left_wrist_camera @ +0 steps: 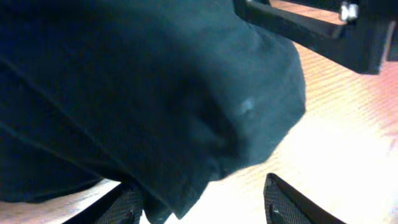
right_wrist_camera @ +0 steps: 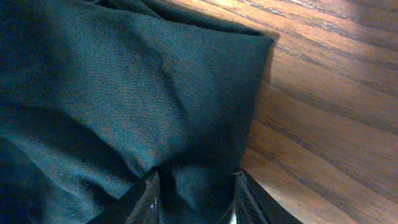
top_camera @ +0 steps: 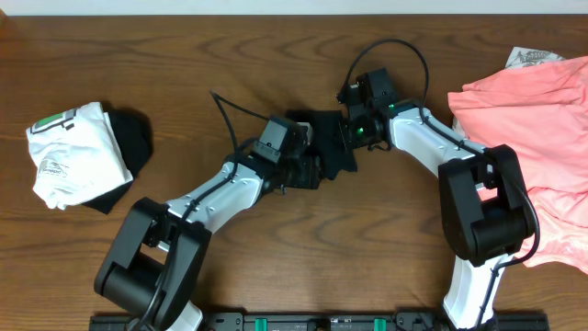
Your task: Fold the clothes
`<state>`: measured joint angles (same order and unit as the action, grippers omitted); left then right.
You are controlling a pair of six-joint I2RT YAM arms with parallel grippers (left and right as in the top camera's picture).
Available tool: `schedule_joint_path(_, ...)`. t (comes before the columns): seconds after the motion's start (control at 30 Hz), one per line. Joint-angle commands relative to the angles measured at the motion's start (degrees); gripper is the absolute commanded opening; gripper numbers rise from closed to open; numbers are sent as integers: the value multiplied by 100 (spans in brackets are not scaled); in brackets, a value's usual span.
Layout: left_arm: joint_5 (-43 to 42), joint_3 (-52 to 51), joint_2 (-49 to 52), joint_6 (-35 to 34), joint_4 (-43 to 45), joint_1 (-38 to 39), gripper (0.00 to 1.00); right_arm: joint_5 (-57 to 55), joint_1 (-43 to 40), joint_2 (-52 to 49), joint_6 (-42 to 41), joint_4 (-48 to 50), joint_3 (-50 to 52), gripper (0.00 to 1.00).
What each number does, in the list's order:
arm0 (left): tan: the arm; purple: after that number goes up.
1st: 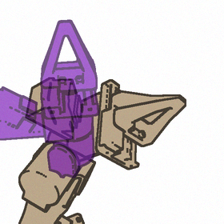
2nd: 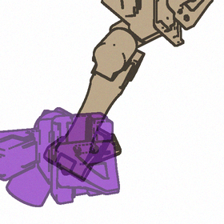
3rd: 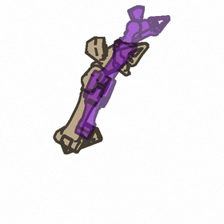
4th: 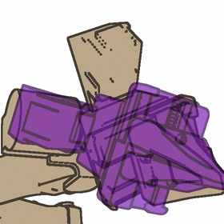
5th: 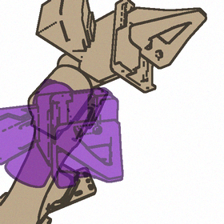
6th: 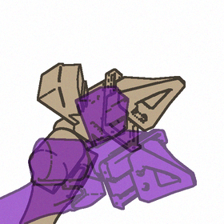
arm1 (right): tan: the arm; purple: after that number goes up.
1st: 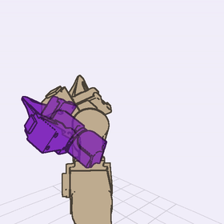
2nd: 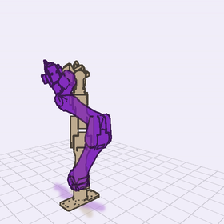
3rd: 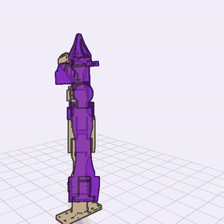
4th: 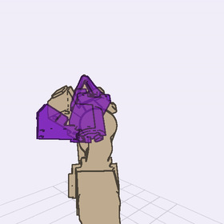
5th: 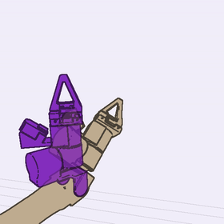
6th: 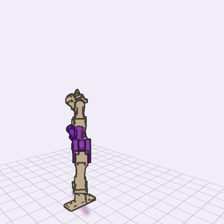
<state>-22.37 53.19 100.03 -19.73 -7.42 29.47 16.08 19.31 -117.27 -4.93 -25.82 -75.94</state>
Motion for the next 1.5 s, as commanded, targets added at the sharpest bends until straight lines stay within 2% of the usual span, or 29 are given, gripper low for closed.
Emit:
schedule_joint_path(0.0,-122,24,39,-79,11,9,62,-17,63,-98,72,-13,0,37)
schedule_joint_path(0.17,20,24,39,-72,26,9,61,-17,66,-98,72,-50,0,37)
schedule_joint_path(0.23,236,17,39,-72,24,9,56,-15,63,-98,72,-55,0,37)
schedule_joint_path(0.3,369,17,42,-72,28,9,45,-15,63,-98,72,-61,0,37)
schedule_joint_path(0.4,380,17,42,-72,28,7,35,-15,63,-98,72,-76,0,37)
schedule_joint_path(0.47,385,17,42,-70,26,7,12,-15,63,-98,70,-76,0,37)
schedule_joint_path(0.5,411,17,42,-68,26,7,6,-15,63,-98,72,-74,0,38)
schedule_joint_path(0.63,754,17,39,-61,-28,7,6,-15,63,-98,72,-83,0,40)
schedule_joint_path(0.87,1300,20,26,129,-492,-107,6,-17,50,-98,79,-138,0,62)
schedule_joint_path(1.03,1325,20,-50,249,-531,-219,6,-17,48,-98,79,-133,-2,62)
schedule_joint_path(1.13,1325,20,-184,435,-520,-229,6,282,48,-96,282,-96,-4,56)
schedule_joint_path(1.47,1351,20,-479,472,-509,-229,6,345,-17,212,354,138,-181,56)
